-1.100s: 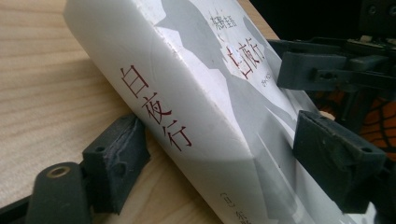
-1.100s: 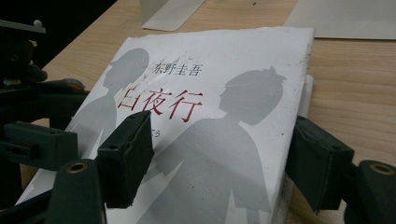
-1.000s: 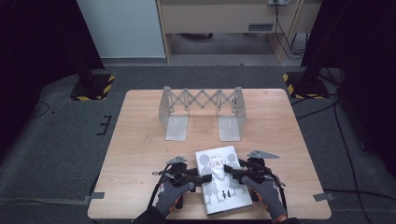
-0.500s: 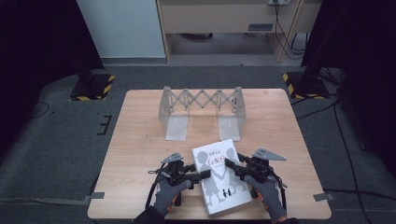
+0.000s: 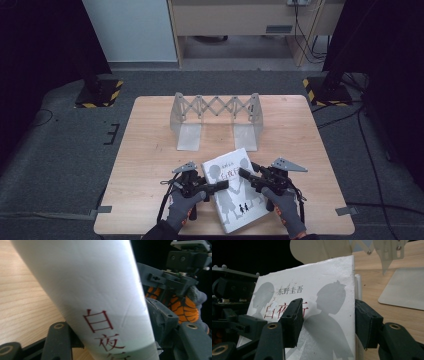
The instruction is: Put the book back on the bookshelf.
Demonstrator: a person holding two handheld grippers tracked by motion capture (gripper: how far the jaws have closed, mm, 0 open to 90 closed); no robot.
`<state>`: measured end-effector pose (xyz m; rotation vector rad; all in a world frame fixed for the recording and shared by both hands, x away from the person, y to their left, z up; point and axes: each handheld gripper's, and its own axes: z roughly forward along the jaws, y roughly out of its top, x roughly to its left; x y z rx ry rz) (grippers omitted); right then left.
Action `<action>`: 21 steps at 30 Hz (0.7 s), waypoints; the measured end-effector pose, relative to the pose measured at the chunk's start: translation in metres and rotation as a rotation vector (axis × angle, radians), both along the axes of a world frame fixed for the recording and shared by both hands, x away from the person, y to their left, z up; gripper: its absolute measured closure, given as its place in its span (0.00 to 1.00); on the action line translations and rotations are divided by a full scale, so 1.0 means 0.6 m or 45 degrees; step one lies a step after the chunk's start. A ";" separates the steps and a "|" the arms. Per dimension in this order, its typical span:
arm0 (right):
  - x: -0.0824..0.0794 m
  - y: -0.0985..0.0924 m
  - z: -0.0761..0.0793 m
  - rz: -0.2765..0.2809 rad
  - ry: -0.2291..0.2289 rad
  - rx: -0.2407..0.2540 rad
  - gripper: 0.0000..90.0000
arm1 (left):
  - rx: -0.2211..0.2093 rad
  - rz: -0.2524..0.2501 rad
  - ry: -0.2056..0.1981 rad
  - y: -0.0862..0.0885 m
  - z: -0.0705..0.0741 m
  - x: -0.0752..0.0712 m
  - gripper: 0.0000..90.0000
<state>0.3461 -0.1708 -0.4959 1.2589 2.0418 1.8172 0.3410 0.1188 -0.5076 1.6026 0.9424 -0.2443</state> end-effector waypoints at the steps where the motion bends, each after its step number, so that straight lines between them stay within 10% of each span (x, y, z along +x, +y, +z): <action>1: 0.000 -0.006 0.004 -0.041 -0.030 0.003 0.51 | 0.004 -0.013 -0.009 0.000 0.005 -0.001 0.46; 12: 0.009 -0.058 0.007 -0.265 -0.007 -0.045 0.45 | 0.048 -0.006 -0.054 -0.001 0.037 0.010 0.50; 17: 0.015 -0.075 0.001 -0.345 -0.008 -0.137 0.41 | 0.053 0.003 -0.101 0.005 0.053 0.013 0.53; 21: 0.020 -0.086 -0.011 -0.418 0.002 -0.337 0.38 | 0.048 0.037 -0.148 0.019 0.074 0.022 0.56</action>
